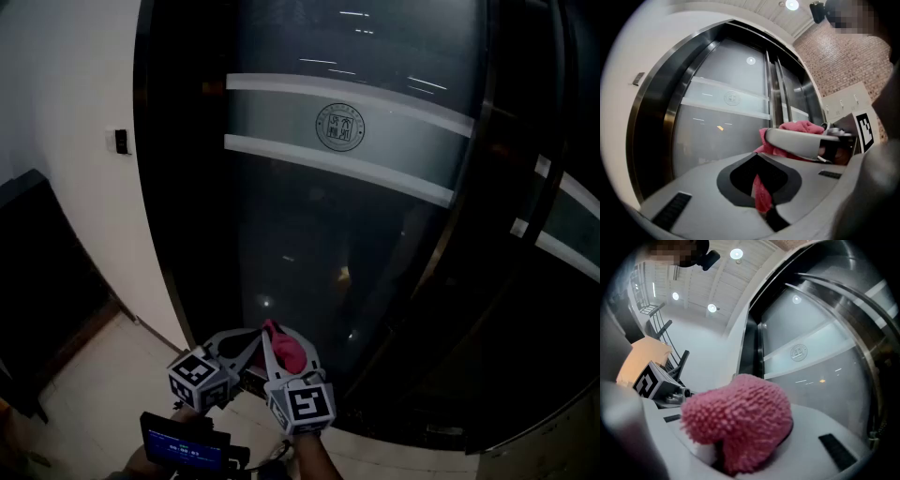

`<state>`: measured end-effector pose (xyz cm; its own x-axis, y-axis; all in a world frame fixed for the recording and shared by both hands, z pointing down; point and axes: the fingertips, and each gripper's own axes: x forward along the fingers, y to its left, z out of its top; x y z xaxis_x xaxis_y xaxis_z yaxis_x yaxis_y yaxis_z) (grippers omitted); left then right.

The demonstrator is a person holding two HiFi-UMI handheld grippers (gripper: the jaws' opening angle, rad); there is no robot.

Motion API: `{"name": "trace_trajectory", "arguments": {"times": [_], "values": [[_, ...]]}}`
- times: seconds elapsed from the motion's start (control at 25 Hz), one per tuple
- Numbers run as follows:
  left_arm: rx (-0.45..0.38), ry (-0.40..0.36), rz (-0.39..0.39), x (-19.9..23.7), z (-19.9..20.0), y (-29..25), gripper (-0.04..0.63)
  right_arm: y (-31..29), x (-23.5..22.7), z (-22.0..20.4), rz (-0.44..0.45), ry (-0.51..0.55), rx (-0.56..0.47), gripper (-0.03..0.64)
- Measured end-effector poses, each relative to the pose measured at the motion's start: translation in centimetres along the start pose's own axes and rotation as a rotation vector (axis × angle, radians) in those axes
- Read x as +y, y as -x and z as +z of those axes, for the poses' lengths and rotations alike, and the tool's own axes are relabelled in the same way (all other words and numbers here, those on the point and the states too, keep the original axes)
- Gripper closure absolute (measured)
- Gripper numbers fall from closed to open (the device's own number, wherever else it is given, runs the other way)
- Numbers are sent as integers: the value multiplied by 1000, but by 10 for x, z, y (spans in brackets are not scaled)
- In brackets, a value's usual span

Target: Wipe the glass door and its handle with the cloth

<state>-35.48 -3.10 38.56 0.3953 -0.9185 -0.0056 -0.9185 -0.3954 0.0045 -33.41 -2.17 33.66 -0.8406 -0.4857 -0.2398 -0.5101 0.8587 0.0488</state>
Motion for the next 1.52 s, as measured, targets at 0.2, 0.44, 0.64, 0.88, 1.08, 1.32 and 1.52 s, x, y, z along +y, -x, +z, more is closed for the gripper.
{"name": "trace_trajectory", "arguments": {"times": [0.2, 0.44, 0.64, 0.88, 1.08, 1.32, 1.52], "values": [[-7, -25, 68, 81, 9, -33, 591, -86, -23, -15, 68, 4, -42, 558], [-11, -78, 173, 186, 31, -75, 591, -203, -54, -15, 180, 2, -60, 558], [-17, -104, 229, 258, 51, -96, 591, -290, -69, 0, 238, 24, -93, 558], [-45, -113, 194, 347, 76, -116, 591, -398, -81, 16, 187, 48, -129, 558], [-80, -126, 98, 396, 100, -130, 591, -473, -95, 21, 106, 80, -174, 558], [-111, -126, -45, 407, 111, -165, 591, -487, -139, 43, -29, 160, -212, 558], [-98, -122, -184, 364, 108, -205, 591, -437, -186, 63, -160, 220, -213, 558]]}}
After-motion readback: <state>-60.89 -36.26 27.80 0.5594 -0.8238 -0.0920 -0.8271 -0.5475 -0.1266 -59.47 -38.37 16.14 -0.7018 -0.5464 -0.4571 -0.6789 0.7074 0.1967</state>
